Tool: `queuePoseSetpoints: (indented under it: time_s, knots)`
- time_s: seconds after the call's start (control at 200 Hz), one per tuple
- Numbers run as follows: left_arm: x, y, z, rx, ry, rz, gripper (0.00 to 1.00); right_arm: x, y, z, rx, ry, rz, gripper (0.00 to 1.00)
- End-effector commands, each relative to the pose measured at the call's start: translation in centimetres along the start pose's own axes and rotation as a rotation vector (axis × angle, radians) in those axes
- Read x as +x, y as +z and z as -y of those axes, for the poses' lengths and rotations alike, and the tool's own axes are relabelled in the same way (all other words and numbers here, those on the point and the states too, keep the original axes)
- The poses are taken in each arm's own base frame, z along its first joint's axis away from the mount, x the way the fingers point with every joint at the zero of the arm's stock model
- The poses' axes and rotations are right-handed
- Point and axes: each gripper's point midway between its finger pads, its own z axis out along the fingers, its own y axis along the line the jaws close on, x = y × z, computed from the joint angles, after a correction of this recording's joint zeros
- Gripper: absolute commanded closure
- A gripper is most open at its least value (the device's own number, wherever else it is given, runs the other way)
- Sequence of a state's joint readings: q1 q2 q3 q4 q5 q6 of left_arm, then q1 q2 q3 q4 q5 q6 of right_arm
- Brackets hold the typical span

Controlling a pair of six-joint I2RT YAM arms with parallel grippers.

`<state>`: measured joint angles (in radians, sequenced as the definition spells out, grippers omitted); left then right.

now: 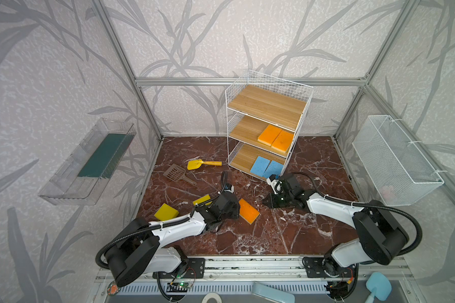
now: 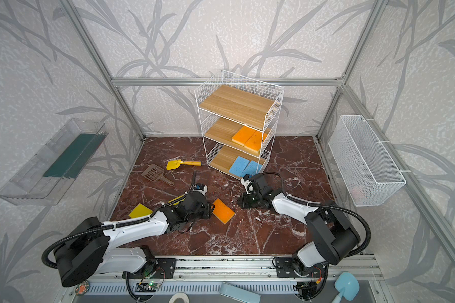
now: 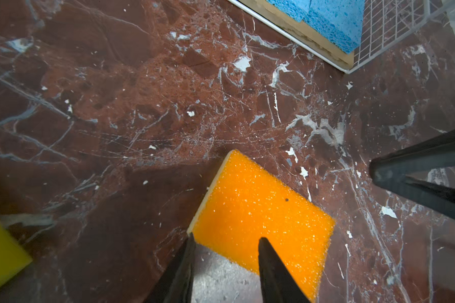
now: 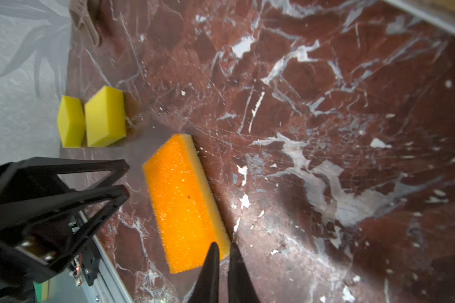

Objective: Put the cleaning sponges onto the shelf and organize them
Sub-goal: 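Position the left gripper over the sponge lying orange side up and grasp it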

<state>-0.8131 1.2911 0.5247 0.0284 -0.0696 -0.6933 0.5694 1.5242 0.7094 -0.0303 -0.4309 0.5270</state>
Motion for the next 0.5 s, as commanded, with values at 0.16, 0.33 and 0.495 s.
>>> queuePoseSetpoints:
  time_s: [0.16, 0.33, 0.495]
  knots:
    - [0.5, -0.4, -0.8, 0.015, -0.068, 0.016, 0.54, 1.0, 1.9, -0.2, 0.0, -0.021, -0.062, 0.93]
    - [0.8, -0.8, -1.7, 0.0, -0.086, 0.026, 0.49, 2.8, 3.2, -1.4, -0.003, -0.055, -0.114, 0.94]
    - [0.5, -2.0, -3.6, -0.06, -0.113, 0.078, 0.5, 4.1, 4.2, -4.5, -0.05, -0.095, -0.145, 0.94]
